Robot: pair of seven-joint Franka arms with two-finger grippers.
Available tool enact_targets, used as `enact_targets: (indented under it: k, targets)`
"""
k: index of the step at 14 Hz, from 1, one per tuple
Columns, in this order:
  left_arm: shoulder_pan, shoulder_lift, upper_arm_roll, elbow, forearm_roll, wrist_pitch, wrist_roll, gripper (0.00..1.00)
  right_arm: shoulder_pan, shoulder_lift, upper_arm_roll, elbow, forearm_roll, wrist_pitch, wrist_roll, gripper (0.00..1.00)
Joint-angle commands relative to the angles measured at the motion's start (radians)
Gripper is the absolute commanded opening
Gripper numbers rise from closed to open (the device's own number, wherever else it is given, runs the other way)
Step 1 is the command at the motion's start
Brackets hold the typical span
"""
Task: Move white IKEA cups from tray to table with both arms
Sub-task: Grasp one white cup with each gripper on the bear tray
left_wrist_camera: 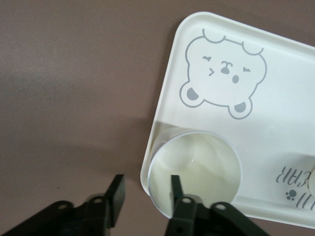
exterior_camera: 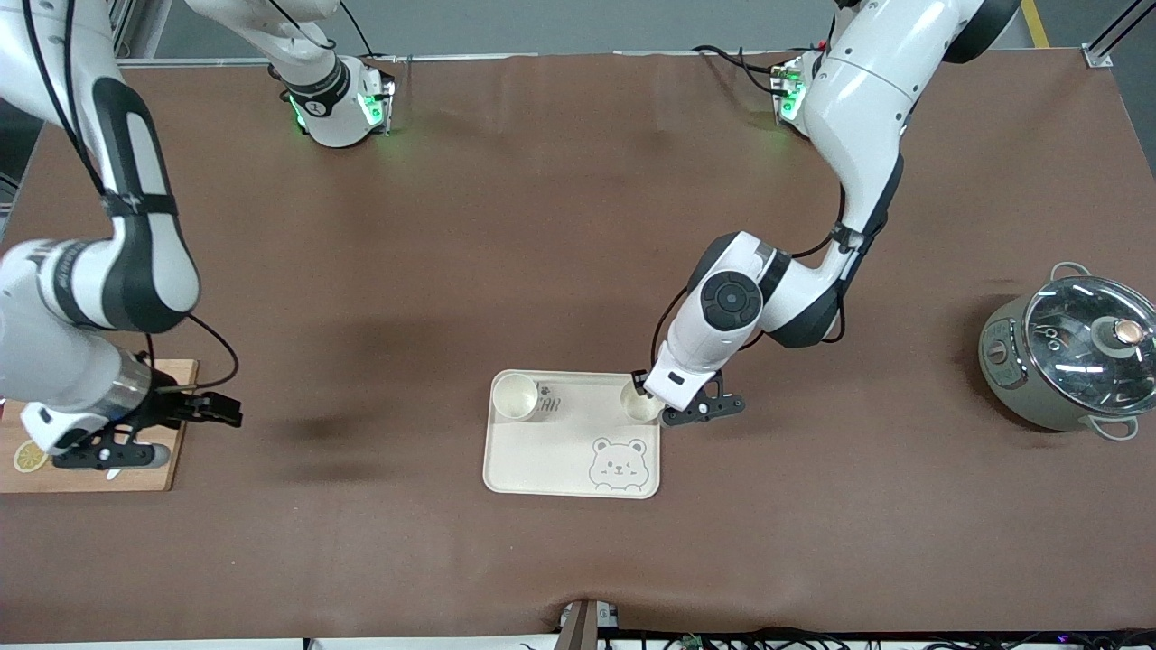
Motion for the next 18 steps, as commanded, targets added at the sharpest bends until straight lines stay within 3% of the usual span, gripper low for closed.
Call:
enact_targets:
  k: [1,2,4,9,14,18]
  targets:
    - [-0.010,0.026,0.007,0.023,0.022,0.013,-0.022,0.16,0.055,0.056,-0.002,0.026,0.071,-0.001,0.145,1.00]
    - [-0.011,0.026,0.007,0.026,0.025,0.025,-0.014,0.00,0.080,0.071,-0.002,0.026,0.097,-0.001,0.184,1.00]
    - [-0.007,0.015,0.007,0.026,0.026,0.026,-0.013,0.00,0.162,0.097,-0.005,0.031,0.100,0.002,0.222,1.00]
    - [0.019,-0.091,0.008,0.024,0.046,-0.002,-0.014,0.00,0.322,0.128,-0.005,0.121,0.102,0.005,0.566,1.00]
    - [0.122,-0.263,0.006,0.015,0.043,-0.231,0.007,0.00,0.419,0.171,-0.003,0.169,0.106,0.012,0.733,1.00]
    - [0.243,-0.315,-0.001,-0.012,0.040,-0.378,0.062,0.00,0.466,0.199,-0.003,0.166,0.124,0.012,0.793,1.00]
